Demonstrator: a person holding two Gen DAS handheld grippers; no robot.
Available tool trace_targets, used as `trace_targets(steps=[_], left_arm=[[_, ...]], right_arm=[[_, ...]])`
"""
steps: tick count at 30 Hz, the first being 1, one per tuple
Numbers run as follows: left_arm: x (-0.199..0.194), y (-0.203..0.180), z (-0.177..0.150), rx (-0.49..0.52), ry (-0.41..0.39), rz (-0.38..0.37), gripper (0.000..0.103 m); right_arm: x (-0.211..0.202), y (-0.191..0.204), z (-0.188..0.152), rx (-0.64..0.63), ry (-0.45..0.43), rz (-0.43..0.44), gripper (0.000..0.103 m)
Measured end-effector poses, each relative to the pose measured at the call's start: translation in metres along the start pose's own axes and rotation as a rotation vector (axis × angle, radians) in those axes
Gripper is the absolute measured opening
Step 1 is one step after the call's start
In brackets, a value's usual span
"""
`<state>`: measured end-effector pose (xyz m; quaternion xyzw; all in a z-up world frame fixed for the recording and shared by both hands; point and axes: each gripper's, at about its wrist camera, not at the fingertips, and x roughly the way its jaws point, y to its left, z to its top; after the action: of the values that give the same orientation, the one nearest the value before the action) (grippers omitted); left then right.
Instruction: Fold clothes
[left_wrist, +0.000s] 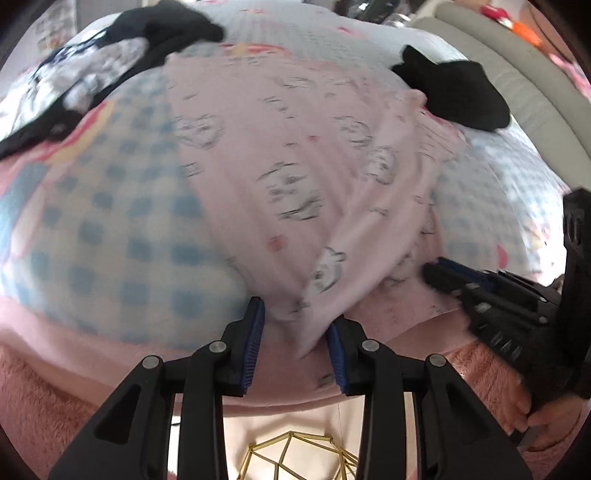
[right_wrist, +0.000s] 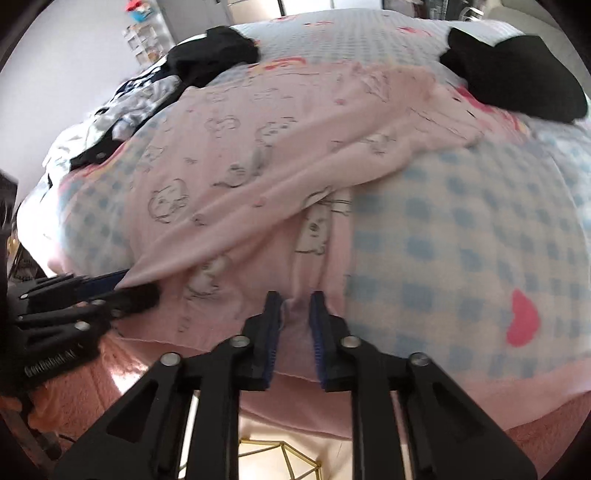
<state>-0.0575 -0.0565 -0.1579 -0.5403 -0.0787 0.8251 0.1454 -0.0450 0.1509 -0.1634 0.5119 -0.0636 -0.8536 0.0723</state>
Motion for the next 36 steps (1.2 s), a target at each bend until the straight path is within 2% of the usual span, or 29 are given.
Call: trace_targets(steps=[2,4,6,11,13,14,16,19,21,24,27,30,32,36], left_arm=[[-0.005,0.01,0.001,-0.032,-0.007,0.008,0.036],[-0.01,0.01,0.002,-0.029,-0.019,0.001,0.036],[-0.013,0.005,0.003,-0.012,-0.032,-0.011,0.034],[-0.019,-0.004,0.007,0.025,-0.057,-0.025,0.034],[-0.016,0.004,0.006,0.012,-0.035,0.03,0.038],[-0.018,0.011,0.005,-0.012,-0.03,0.019,0.038],[-0.023,0.025,0.003,-0.059,-0.019,-0.005,0.04],[-0.033,0.027,0.005,-0.064,-0.026,-0.026,0.042],[-0.04,0.015,0.011,-0.023,-0.057,-0.014,0.04],[-0.044,-0.008,0.025,0.028,-0.082,-0.052,0.04],[-0.036,-0.043,0.039,0.14,-0.085,-0.036,0.04],[-0.017,-0.083,0.058,0.24,-0.067,-0.037,0.04],[0.004,-0.116,0.074,0.271,-0.034,-0.056,0.04],[0.039,-0.163,0.099,0.308,-0.001,-0.079,0.04]], right_arm=[[-0.007,-0.015,-0.001,0.068,-0.01,0.014,0.01],[-0.016,-0.025,0.0,0.095,-0.03,-0.026,0.014],[-0.025,-0.032,0.002,0.121,-0.056,0.01,0.017],[-0.024,-0.004,0.01,0.036,-0.072,0.082,0.017],[-0.009,0.003,0.007,0.004,-0.015,0.028,0.017],[-0.003,0.003,0.005,-0.002,0.009,-0.008,0.014],[0.0,-0.008,0.002,0.059,0.02,0.015,0.014],[-0.014,-0.011,0.007,0.06,-0.017,-0.011,0.016],[-0.024,-0.012,0.009,0.059,-0.042,-0.028,0.017],[-0.032,-0.02,0.014,0.102,-0.052,-0.014,0.017],[-0.035,-0.032,0.021,0.116,-0.046,-0.042,0.018],[-0.042,-0.055,0.029,0.135,-0.052,-0.066,0.022],[-0.046,-0.074,0.038,0.183,-0.07,-0.065,0.028],[-0.052,-0.11,0.051,0.259,-0.091,-0.098,0.029]])
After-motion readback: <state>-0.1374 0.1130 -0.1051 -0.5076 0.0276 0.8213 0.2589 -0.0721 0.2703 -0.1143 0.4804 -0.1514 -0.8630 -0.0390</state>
